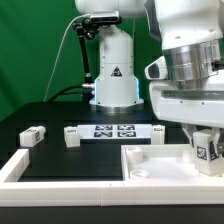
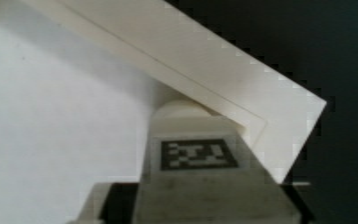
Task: Assemble one leg
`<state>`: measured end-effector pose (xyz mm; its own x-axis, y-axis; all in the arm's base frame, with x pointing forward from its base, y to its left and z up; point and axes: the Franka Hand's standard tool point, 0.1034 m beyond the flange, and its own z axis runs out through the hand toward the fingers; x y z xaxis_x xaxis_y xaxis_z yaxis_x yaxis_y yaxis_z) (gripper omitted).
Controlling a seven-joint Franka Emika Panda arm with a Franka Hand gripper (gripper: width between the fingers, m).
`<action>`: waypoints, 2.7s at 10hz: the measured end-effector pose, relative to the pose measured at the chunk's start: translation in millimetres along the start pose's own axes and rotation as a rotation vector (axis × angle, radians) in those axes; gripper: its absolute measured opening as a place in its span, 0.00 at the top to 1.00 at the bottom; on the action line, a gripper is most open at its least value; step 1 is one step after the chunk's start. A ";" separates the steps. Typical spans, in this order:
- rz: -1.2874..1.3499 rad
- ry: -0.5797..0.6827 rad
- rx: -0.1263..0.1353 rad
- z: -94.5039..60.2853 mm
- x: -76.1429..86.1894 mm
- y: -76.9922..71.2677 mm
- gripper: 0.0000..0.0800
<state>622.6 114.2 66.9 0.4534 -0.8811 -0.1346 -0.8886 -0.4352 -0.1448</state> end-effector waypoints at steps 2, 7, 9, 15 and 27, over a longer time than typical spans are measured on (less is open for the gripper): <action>0.165 -0.011 0.005 0.5 -0.9 -0.1 0.64; 0.418 -0.035 0.013 1.1 -4.5 -1.5 0.54; 0.305 -0.045 0.002 -1.1 -3.6 -3.0 0.23; -0.394 -0.047 -0.074 -4.9 -10.9 -8.3 0.19; -0.981 -0.045 -0.109 -5.9 -6.9 -6.5 0.61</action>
Offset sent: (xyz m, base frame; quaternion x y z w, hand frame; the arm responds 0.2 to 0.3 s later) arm -0.0006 0.0001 0.0016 0.0031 -0.0051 0.2363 0.9717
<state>624.9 122.0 74.5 0.9927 -0.1134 -0.0403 -0.1176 -0.9856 -0.1217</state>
